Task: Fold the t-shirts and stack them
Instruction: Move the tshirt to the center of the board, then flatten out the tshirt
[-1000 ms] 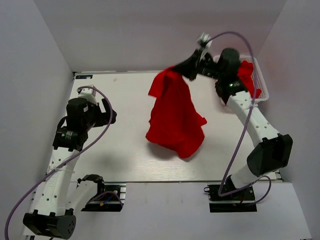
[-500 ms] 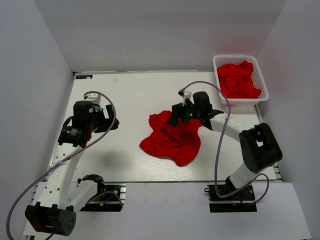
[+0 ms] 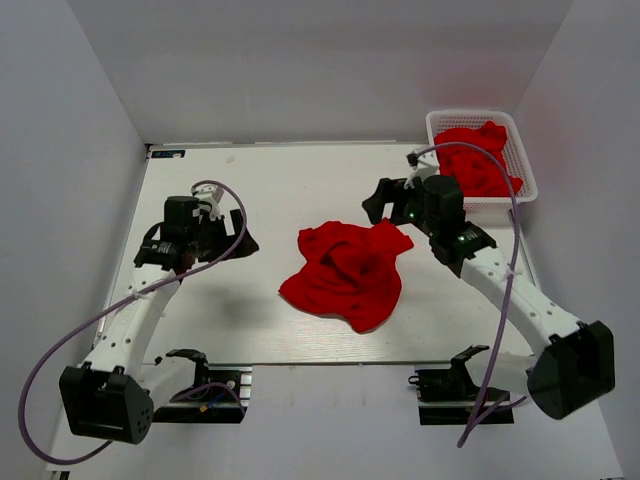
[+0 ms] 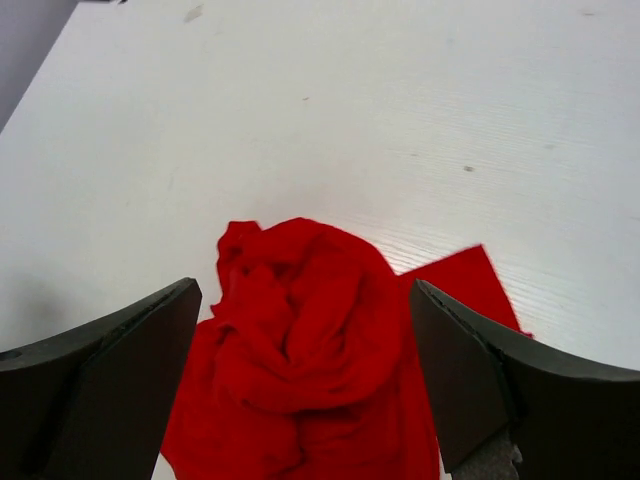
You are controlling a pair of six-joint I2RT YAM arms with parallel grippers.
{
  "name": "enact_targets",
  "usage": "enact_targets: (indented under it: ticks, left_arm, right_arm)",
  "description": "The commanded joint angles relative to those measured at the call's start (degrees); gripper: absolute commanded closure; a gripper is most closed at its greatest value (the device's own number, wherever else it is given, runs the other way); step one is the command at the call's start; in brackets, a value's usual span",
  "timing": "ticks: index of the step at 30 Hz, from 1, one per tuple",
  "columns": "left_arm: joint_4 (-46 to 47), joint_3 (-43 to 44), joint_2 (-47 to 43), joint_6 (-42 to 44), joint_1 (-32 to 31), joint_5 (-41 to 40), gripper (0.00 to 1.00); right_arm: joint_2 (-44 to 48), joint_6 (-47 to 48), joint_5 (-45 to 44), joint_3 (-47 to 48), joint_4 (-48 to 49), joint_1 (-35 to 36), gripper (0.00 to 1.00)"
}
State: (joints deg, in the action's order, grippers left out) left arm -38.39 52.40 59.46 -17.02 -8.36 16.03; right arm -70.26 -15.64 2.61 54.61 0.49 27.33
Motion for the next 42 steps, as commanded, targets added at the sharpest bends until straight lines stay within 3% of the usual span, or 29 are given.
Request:
enact_targets:
  ticks: [1,7,15,21,29,33,36,39,40,42]
  left_arm:
    - [6.82,-2.3,2.58,-0.91,-0.17,8.65,0.01]
    - [11.57,1.2,8.12,-1.71,-3.76,8.67,0.01]
    - [12.11,13.41,24.18,-1.53,-16.23,2.79,0.01]
    - [9.74,21.59,31.23,1.36,-25.1,-5.12,0.01]
    - [4.56,30.74,43.1,5.94,-31.54,-15.93,0.01]
    - [2.19,34.6,48.72,8.05,-33.82,-17.34,0.02]
    - [1.57,37.33,51.98,8.05,-34.35,-18.49,0.12]
    - [1.04,38.56,52.51,8.58,-34.88,-18.49,0.43]
    - [1.04,38.56,52.51,8.58,-34.88,-18.49,0.68]
    - [1.57,37.96,51.64,8.58,-34.88,-19.02,0.97]
  right_arm:
    - [2.75,-3.87,-12.79,-2.31,-7.59,-0.52,0.1]
    - [4.16,-8.78,-21.5,-3.89,-14.72,-1.93,0.1]
    - [4.17,-12.4,-19.67,-6.97,-16.22,-5.18,0.1]
    - [4.34,-12.66,-15.98,-9.26,-16.14,-7.55,0.1]
    - [7.94,-10.82,-15.35,-11.98,-17.8,-9.67,0.1]
    - [9.79,-9.59,-15.36,-12.69,-18.33,-10.72,0.1]
    - [9.62,-9.24,-15.27,-12.69,-18.68,-10.81,0.1]
    - [8.83,-8.97,-15.01,-12.34,-19.21,-11.25,0.1]
    - [8.48,-7.32,-14.92,-12.51,-19.13,-11.42,0.1]
    - [7.86,-8.18,-14.57,-12.25,-19.3,-11.6,0.1]
